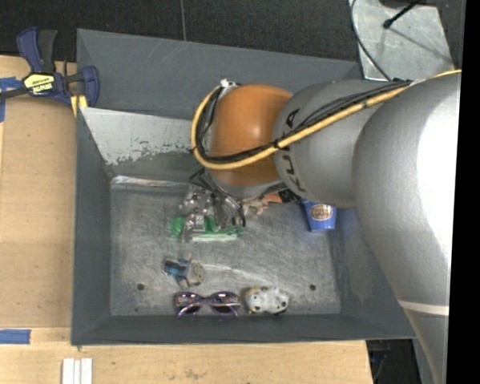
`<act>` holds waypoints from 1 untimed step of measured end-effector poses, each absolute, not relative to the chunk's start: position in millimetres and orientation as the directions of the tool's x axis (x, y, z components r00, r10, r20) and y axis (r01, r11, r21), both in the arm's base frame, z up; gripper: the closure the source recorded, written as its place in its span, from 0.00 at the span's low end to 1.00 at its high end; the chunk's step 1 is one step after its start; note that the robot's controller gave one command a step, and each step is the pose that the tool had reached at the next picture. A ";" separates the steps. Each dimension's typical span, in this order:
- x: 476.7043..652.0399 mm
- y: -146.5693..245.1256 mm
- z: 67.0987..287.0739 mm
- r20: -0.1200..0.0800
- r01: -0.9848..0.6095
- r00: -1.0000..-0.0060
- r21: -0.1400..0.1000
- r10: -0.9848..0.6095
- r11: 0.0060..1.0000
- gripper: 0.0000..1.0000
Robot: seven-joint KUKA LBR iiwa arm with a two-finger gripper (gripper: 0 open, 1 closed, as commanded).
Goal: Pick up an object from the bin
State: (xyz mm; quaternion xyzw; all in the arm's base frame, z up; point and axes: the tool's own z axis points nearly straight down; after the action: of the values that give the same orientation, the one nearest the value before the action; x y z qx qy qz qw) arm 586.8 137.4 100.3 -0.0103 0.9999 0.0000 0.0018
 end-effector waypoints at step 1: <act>586.8 137.5 100.2 -0.004 -0.020 -1.000 0.000 -0.020 1.000 1.00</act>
Offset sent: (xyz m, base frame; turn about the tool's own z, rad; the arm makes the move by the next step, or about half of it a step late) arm -0.0110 0.0018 0.0951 0.0385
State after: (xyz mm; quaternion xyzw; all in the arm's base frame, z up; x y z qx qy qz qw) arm 586.8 137.5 100.2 -0.0101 0.9999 0.0001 0.0018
